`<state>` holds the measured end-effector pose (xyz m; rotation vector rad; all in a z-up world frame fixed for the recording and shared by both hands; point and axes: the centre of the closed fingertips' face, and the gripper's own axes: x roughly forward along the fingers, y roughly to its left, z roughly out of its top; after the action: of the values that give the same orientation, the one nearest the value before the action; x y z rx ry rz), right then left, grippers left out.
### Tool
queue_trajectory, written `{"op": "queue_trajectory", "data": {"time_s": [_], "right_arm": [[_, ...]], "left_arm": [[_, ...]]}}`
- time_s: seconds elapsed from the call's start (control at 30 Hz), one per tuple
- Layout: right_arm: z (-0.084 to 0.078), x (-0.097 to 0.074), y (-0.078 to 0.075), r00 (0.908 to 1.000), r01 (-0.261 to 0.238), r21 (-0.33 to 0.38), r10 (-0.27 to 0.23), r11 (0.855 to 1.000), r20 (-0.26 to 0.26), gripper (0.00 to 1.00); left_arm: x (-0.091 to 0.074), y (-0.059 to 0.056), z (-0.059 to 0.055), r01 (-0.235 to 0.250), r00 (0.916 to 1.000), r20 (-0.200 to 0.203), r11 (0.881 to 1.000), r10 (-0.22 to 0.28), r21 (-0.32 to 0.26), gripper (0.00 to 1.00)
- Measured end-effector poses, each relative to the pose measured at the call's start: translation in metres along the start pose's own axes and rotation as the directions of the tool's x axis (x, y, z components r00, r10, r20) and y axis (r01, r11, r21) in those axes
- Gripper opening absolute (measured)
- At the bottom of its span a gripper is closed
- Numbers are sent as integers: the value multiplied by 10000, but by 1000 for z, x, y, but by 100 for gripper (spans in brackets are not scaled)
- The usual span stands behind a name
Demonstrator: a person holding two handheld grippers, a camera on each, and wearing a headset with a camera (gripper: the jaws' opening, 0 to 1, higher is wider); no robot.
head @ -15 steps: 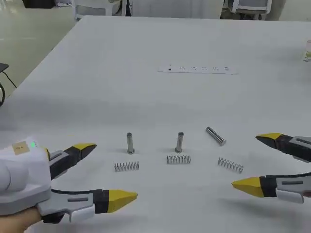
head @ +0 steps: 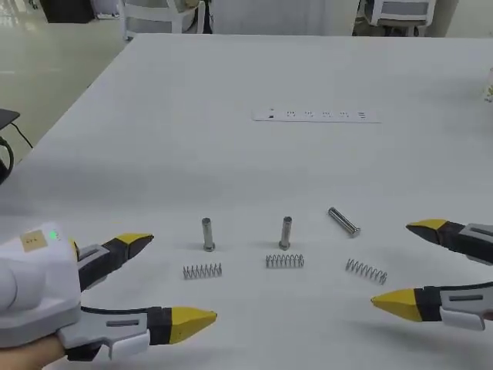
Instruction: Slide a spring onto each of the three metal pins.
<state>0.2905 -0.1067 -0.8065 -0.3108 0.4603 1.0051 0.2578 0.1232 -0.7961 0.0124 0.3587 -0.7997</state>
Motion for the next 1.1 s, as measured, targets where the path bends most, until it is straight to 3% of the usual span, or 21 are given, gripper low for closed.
{"op": "queue_trajectory", "data": {"time_s": [1.1], "right_arm": [[0, -2, -4, 9999, 155, 162, -155, 9997, -48, 78]], "left_arm": [[1, 1, -2, -27, 10000, 55, 10000, 27, -80, 89]]}}
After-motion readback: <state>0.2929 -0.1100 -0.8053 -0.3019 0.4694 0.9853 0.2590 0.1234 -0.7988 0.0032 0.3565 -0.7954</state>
